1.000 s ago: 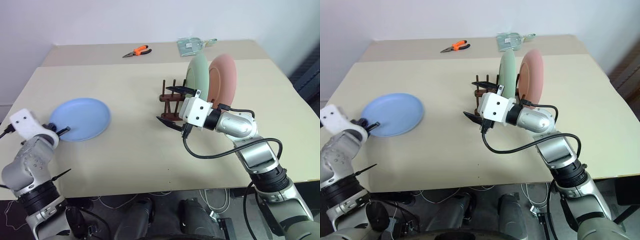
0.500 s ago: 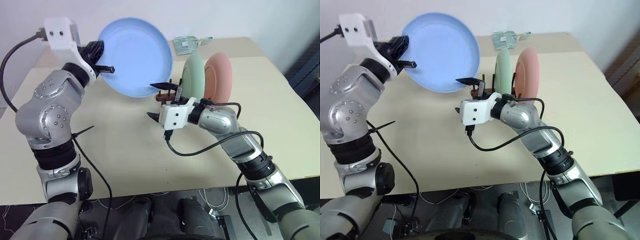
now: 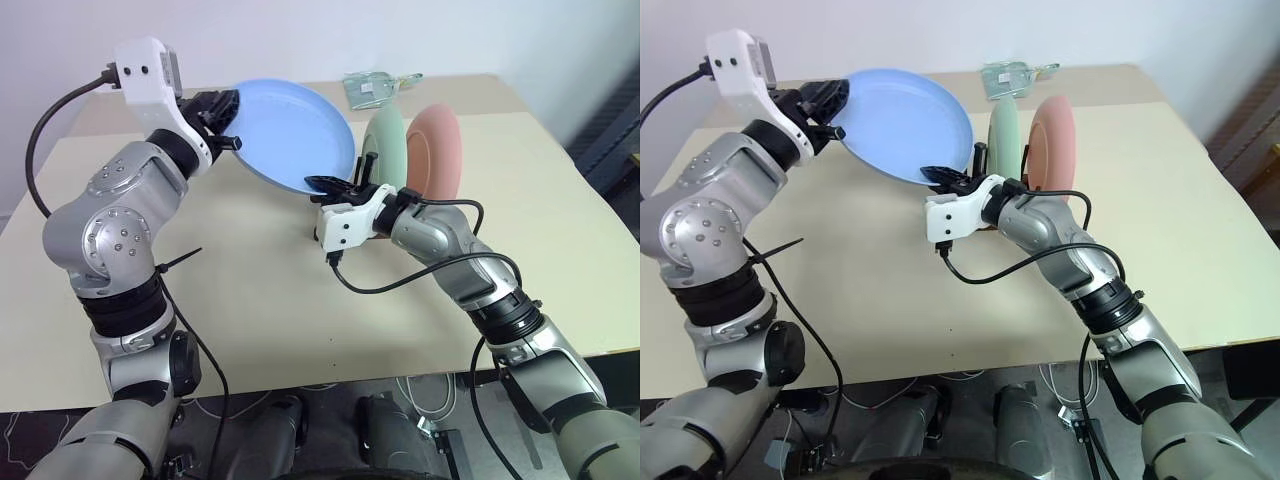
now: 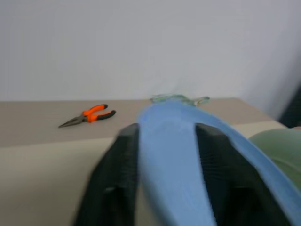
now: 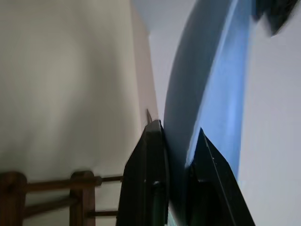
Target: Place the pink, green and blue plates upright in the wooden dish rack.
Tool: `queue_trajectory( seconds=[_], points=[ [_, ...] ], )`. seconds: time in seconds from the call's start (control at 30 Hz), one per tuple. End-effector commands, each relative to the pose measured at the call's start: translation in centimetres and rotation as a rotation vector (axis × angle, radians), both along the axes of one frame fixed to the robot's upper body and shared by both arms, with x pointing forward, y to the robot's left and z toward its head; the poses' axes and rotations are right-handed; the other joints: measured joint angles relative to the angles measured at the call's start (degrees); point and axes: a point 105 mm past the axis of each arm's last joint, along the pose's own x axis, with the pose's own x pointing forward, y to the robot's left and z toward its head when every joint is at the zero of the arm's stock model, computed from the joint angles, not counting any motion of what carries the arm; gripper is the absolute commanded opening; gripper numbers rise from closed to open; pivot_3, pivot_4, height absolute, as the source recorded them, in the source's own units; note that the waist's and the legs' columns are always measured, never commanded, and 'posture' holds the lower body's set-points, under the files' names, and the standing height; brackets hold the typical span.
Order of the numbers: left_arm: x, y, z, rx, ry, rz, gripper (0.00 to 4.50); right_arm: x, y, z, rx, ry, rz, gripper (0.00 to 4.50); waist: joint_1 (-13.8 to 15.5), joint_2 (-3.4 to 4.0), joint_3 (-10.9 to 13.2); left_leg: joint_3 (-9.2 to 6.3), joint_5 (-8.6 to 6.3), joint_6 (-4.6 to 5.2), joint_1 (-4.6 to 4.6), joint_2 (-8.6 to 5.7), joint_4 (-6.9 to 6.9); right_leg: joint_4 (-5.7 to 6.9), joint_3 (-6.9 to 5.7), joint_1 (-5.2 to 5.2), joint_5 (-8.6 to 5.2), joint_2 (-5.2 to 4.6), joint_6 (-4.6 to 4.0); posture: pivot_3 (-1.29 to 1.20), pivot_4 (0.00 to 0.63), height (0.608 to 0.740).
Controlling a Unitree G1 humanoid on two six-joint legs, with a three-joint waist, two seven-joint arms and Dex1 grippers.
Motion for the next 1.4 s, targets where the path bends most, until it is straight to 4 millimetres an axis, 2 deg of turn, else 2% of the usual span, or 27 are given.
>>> queue_trajectory(
  seconds=[0.03,0.07,0.13,0.17,0.23,0.3,0.4,0.5,0.57,0.63,0.73,0.9,1.1,1.4],
  points=[
    [-0.5,3.5,3.4,-0.085,-0.167,0.170,3.00,-0.6,-0.2,2.0,0.077,-0.068,0.015,0.00,0.0,0.00,0.0,0.00,0.00,0.00,0.00,0.00,0.00,0.00,0.00,0.00,0.00,0.00,0.00,0.00,0.150,0.719],
    [-0.3,5.7,3.3,-0.090,-0.185,0.272,3.00,-0.8,-0.4,2.1,0.118,-0.055,0.017,0.00,0.0,0.00,0.0,0.00,0.00,-0.01,0.00,0.00,-0.01,0.00,0.00,-0.01,0.00,0.00,0.00,0.00,0.150,0.719],
    [-0.1,8.8,1.9,0.078,-0.193,0.450,3.00,-1.4,-0.9,2.8,0.247,-0.014,0.025,0.00,-0.5,0.01,0.0,0.01,0.02,-0.04,0.02,0.02,-0.06,0.02,0.05,-0.05,0.00,0.02,-0.01,0.00,0.150,0.719],
    [-0.1,9.6,1.2,0.157,-0.201,0.498,3.00,-1.7,-1.2,3.3,0.312,0.008,0.034,0.00,-0.6,0.02,0.0,0.03,0.02,-0.08,0.05,0.04,-0.12,0.02,0.13,-0.09,0.01,0.06,-0.02,0.00,0.150,0.719],
    [-0.1,10.9,-0.5,0.205,-0.185,0.541,3.00,-2.7,-1.6,4.2,0.438,0.068,0.070,0.00,-0.2,0.03,0.0,0.07,0.07,-0.06,0.27,0.04,-0.42,0.02,0.40,-0.10,0.01,0.11,-0.05,0.00,0.150,0.719],
    [-0.1,11.5,-2.6,0.312,-0.165,0.558,3.00,-3.5,-2.1,4.8,0.604,0.182,0.107,0.00,0.1,0.02,0.0,0.01,0.07,-0.09,0.27,0.06,-0.41,-0.01,0.40,-0.09,0.02,0.21,-0.07,0.00,0.150,0.719],
    [-0.1,10.3,-6.0,0.396,-0.133,0.483,3.00,-4.4,-2.5,4.8,0.800,0.375,0.153,0.00,0.6,0.01,0.0,-0.07,0.01,-0.14,0.27,0.07,-0.38,-0.06,0.36,0.00,0.03,0.22,-0.09,0.00,0.150,0.719],
    [-0.6,7.5,-9.7,0.464,-0.112,0.341,3.00,-5.4,-2.5,5.6,1.006,0.559,0.211,0.00,1.0,0.04,0.0,-0.07,-0.20,0.20,0.27,0.07,-0.36,-0.11,0.36,-0.02,0.07,0.23,-0.15,0.00,0.150,0.719],
    [-1.2,6.3,-11.9,0.481,-0.087,0.272,3.00,-5.8,-2.3,5.8,1.088,0.658,0.235,0.00,1.1,0.08,0.0,-0.07,-0.22,0.23,0.27,0.09,-0.38,-0.11,0.37,-0.04,0.09,0.23,-0.20,0.00,0.150,0.719],
    [-1.7,5.3,-13.3,0.477,-0.076,0.219,3.00,-5.9,-2.4,5.6,1.148,0.723,0.220,0.00,1.1,0.08,0.0,-0.07,-0.23,0.23,0.27,0.17,-0.40,-0.11,0.37,-0.07,0.10,0.27,-0.23,0.00,0.150,0.719],
    [-2.0,4.3,-14.3,0.463,-0.065,0.171,3.00,-6.2,-2.4,5.5,1.171,0.759,0.211,0.00,1.1,0.09,0.0,-0.06,-0.23,0.22,0.27,0.26,-0.47,-0.12,0.34,-0.10,0.13,0.31,-0.32,0.00,0.150,0.719],
    [-2.2,3.9,-15.3,0.467,-0.044,0.146,3.00,-6.3,-2.3,5.4,1.207,0.818,0.202,0.00,1.0,0.12,0.0,-0.01,-0.22,0.22,0.27,0.30,-0.51,-0.13,0.33,-0.12,0.13,0.31,-0.36,0.00,0.150,0.719],
    [-2.7,3.3,-15.9,0.461,-0.032,0.104,3.00,-5.7,-2.5,5.1,1.297,0.912,0.158,0.00,1.0,0.12,0.0,0.00,-0.21,0.21,0.27,0.32,-0.60,-0.15,0.34,-0.16,0.14,0.31,-0.35,0.00,0.150,0.719],
    [-3.7,1.6,-16.6,0.467,-0.029,0.005,3.00,-4.3,-2.9,3.8,1.322,0.981,0.040,0.00,1.1,0.13,0.0,0.01,-0.21,0.21,0.27,0.33,-0.62,-0.18,0.33,-0.16,0.14,0.33,-0.36,0.00,0.150,0.719]
  ],
)
